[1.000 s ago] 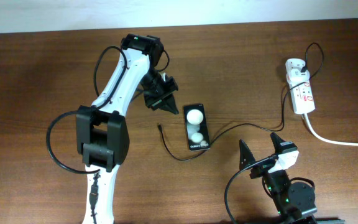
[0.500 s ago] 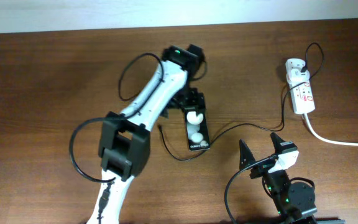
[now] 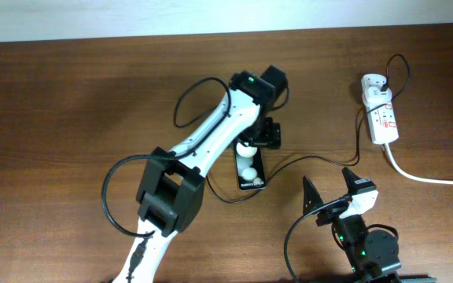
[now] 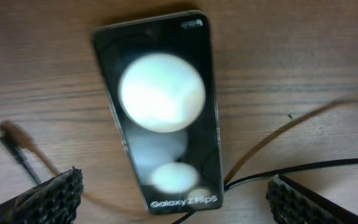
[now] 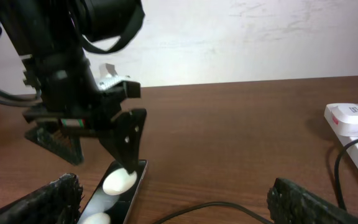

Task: Plug charger to phone and switch on socket
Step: 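Regrasp the phone lengthwise with the left gripper and lift it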

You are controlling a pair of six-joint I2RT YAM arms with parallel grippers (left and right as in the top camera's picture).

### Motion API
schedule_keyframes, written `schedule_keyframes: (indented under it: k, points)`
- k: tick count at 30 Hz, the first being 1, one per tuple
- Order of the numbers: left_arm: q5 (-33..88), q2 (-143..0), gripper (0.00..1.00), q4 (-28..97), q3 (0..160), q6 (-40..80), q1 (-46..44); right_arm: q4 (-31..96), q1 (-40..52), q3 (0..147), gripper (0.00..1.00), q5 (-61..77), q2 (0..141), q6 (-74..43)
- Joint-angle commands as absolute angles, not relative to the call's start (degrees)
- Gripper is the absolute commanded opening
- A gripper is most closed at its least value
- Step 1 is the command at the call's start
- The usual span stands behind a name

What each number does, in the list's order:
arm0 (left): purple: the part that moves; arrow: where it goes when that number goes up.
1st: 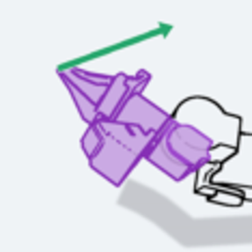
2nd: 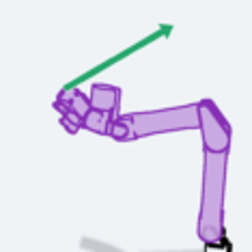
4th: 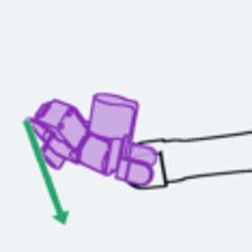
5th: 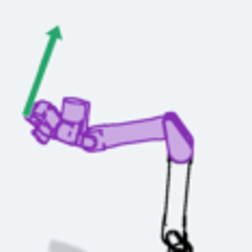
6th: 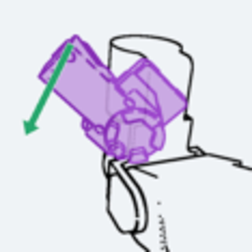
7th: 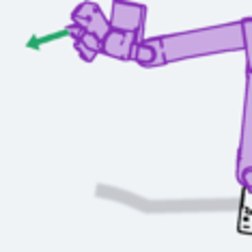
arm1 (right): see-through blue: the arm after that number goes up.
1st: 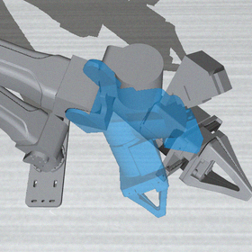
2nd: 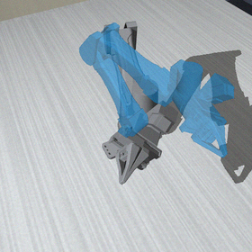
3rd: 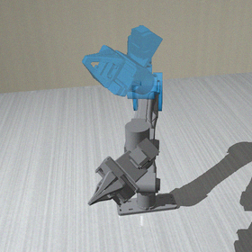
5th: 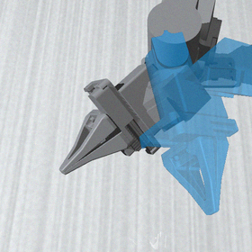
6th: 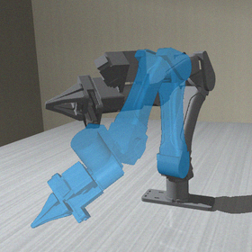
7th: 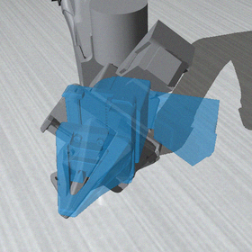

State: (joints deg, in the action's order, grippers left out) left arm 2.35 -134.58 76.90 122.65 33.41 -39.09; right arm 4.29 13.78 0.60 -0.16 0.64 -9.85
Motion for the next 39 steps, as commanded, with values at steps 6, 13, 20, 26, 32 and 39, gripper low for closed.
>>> schedule_keyframes:
  k: [6, 13, 20, 26, 32, 39]
  points:
    - [3.4, -134.5, 0.99, 70.5, 113.6, 32.5, -39.7, 4.7, 13.4, 0.3, 0.99, -0.3, 0.2, -9.3]
    - [3.4, -135.0, 0.99, 68.4, 111.7, 35.4, -39.6, 4.7, 13.4, 0.3, 0.99, -0.3, 0.2, -9.3]
    - [4.7, -135.0, 0.99, 63.2, 105.3, 39.3, -39.5, 4.7, 13.4, 0.3, 0.98, -0.3, 0.2, -9.2]
    - [4.7, -135.1, 0.89, 62.3, 104.9, 39.3, -39.5, 4.7, 13.4, 0.3, 0.99, -0.3, 0.2, -9.3]
    - [4.7, -135.1, 0.69, 62.2, 104.9, 39.3, -39.5, 4.7, 13.4, 0.3, 0.99, -0.3, 0.2, -9.2]
    - [4.7, -135.1, 0.53, 62.2, 104.9, 39.3, -39.5, 4.7, 13.4, 0.3, 0.99, -0.3, 0.2, -9.3]
